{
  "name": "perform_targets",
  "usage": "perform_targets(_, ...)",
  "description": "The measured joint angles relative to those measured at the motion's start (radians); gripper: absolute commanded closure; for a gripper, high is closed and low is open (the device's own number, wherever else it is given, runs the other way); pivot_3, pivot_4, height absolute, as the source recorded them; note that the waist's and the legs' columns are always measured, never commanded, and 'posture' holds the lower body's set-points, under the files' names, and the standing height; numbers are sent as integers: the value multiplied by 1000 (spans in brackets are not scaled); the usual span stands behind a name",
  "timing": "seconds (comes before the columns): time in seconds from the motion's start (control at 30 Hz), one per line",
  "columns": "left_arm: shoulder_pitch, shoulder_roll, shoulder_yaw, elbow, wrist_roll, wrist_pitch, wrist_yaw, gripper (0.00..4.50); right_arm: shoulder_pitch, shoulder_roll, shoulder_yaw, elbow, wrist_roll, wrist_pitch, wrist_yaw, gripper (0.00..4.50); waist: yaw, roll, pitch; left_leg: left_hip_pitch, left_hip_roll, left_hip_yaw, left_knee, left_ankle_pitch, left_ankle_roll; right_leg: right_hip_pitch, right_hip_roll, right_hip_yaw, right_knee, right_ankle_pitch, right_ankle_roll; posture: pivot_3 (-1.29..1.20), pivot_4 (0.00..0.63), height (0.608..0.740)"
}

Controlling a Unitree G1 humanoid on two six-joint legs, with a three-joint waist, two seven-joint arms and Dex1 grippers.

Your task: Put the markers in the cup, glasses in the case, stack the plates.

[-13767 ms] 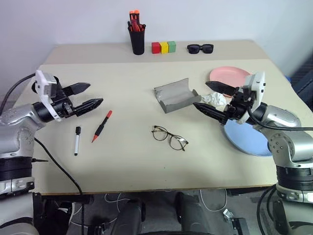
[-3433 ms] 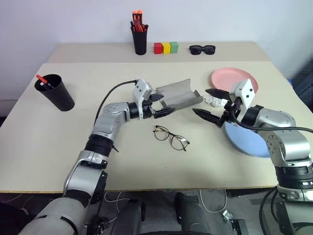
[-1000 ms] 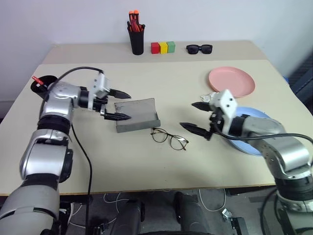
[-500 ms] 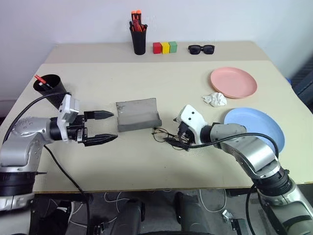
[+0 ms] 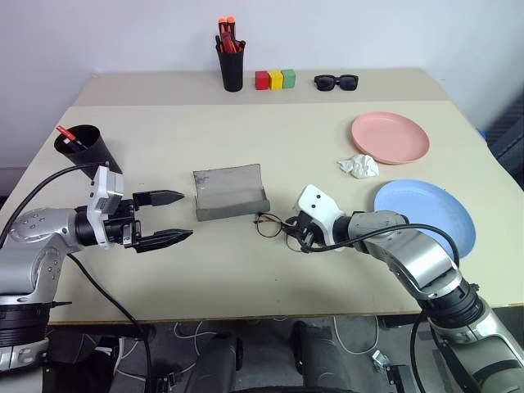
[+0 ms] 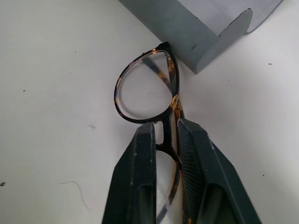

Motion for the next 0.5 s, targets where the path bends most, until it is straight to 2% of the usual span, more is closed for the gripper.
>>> perform_targets(0.1,-18,0,-22,-25,0,7,24,0,0,-1,0,0,-3,-1,11,4484,0,0,0,0,0,0,0,0,0,0,0,0,0,0,0,0,150,740)
perform_targets(0.37,-37,-1,-49,-71,-5,42,73,0,0,-12,-1,-5,-4,3,31,4484,0,0,0,0,0,0,0,0,0,0,0,0,0,0,0,0,150,740)
perform_targets(0.5,-38,-1,-53,-96,-14,68,96,0,0,-56,-23,-29,24,19,78,4484,1,0,0,0,0,0,0,0,0,1,0,0,-1,0,0,0,150,740)
